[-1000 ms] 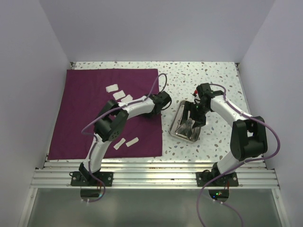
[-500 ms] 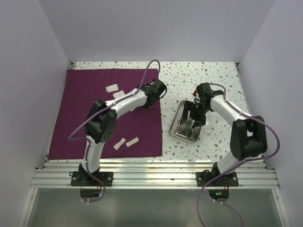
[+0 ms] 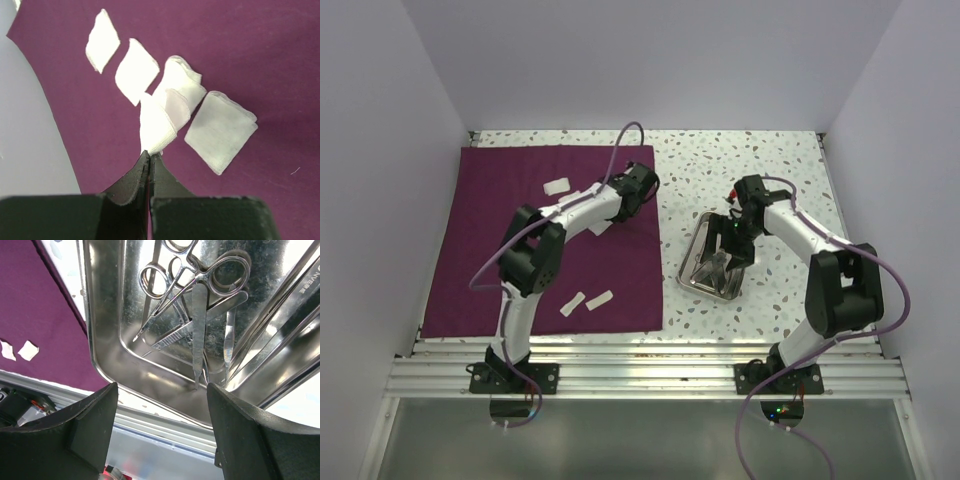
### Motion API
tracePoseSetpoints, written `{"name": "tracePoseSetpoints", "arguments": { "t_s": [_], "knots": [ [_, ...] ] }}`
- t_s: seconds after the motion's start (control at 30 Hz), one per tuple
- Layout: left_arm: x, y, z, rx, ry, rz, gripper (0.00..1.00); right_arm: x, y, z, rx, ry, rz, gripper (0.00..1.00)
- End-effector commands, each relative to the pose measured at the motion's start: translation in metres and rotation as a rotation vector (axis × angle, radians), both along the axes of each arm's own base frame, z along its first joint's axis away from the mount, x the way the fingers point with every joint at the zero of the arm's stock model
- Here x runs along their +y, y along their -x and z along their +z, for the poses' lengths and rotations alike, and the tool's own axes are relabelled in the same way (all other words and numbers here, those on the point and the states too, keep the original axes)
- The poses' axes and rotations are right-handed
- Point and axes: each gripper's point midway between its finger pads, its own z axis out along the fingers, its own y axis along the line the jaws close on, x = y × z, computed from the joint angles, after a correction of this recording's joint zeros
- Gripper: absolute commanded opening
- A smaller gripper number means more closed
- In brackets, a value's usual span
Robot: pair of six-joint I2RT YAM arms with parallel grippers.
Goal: Prepare the surgical pack
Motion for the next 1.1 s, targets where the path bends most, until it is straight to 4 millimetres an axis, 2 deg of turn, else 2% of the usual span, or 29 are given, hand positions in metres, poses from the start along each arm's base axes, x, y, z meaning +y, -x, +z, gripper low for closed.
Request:
{"name": "tracePoseSetpoints", "arguments": {
  "t_s": [0.0,0.17,0.5,0.63,1.07],
  "knots": [
    [-0.005,-0.004,-0.016,0.001,-0.002,-0.014,0.0,0.005,-0.005,0.007,-0.008,-0.026,0.017,0.75],
    [-0.01,0.005,-0.029,0.032,0.002,-0.033,0.0,0.005,-0.005,0.006,-0.006,-0.026,0.017,0.75],
    [-0.029,0.019,-0.041,0.058,0.003,-0.089,0.0,0.006,-0.005,0.005,-0.006,-0.033,0.013,0.76],
    [-0.028,0.022,-0.049,0.072,-0.018,-0.092,0.0,0.006,-0.005,0.006,-0.01,-0.034,0.011,0.76],
    [-0.02,0.018,-0.058,0.057,-0.097,-0.072,0.0,0.006,-0.004,0.007,-0.01,-0.034,0.013,0.76]
  ]
}}
